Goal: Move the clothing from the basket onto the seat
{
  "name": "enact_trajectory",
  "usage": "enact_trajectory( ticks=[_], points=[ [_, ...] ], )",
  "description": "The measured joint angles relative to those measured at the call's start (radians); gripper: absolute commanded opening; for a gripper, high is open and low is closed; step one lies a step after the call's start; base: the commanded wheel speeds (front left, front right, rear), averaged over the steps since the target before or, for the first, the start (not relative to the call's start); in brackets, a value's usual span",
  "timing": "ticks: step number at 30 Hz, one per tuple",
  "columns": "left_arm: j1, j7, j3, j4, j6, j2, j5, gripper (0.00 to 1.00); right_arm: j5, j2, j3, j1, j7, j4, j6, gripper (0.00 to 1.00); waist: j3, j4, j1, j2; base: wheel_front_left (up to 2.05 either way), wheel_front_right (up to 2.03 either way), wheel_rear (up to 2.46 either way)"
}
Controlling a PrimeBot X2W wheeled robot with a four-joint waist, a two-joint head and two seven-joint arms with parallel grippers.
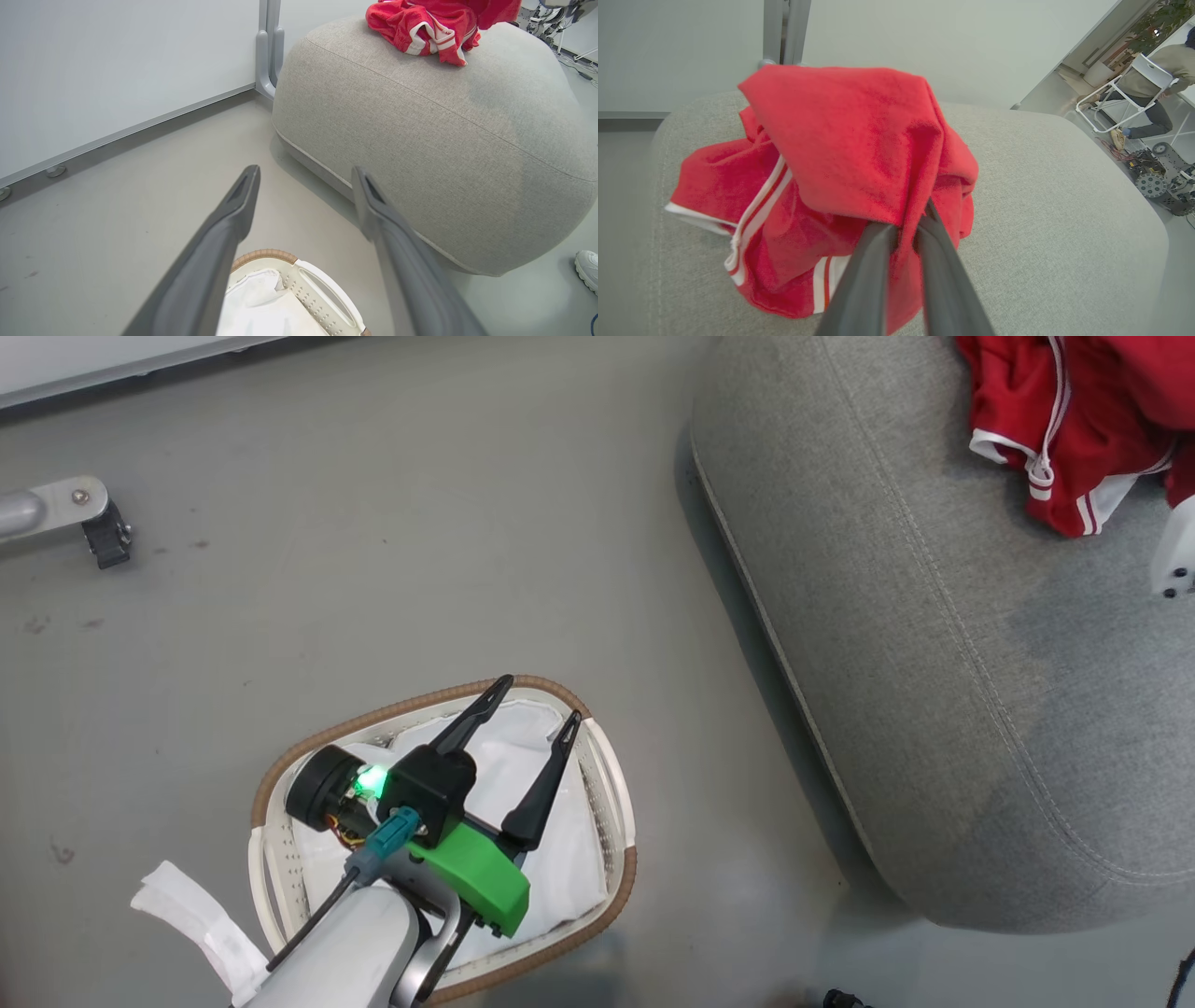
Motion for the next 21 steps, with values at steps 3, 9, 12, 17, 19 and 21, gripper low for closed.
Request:
enact_trajectory(
  ticks=[3,9,12,17,19,21],
  points=[
    [0.008,-0.002,0.003,-0.004,0.011,-0.002,-0.009,1.00,0.043,0.035,0.042,0.043,-0.001,-0.059,0.000,1.00,-0.017,-0.006,0.0000,0.0000,0.00,0.00,0.00],
    [0.033,-0.019,0.014,-0.001,0.023,-0.005,-0.033,1.00,0.160,0.049,0.185,0.223,-0.001,-0.171,0.000,1.00,-0.058,-0.021,-0.0001,0.0000,0.00,0.00,0.00],
    [0.053,-0.030,0.024,0.008,0.031,-0.011,-0.052,1.00,0.222,0.043,0.233,0.297,-0.001,-0.226,0.000,1.00,-0.084,-0.026,-0.0001,0.0000,0.00,0.00,0.00],
    [0.068,-0.055,0.030,0.025,0.040,-0.034,-0.070,1.00,0.289,0.008,0.299,0.373,-0.002,-0.287,0.000,1.00,-0.137,-0.028,-0.0001,0.0000,0.00,0.00,0.00],
    [0.075,-0.064,0.032,0.032,0.042,-0.043,-0.074,1.00,0.304,-0.008,0.317,0.377,-0.002,-0.303,0.000,1.00,-0.159,-0.026,-0.0002,0.0000,0.00,0.00,0.00],
    [0.084,-0.075,0.041,0.044,0.048,-0.059,-0.085,1.00,0.316,-0.024,0.329,0.377,-0.002,-0.317,0.000,1.00,-0.184,-0.021,-0.0001,0.0000,0.00,0.00,0.00]
  ],
)
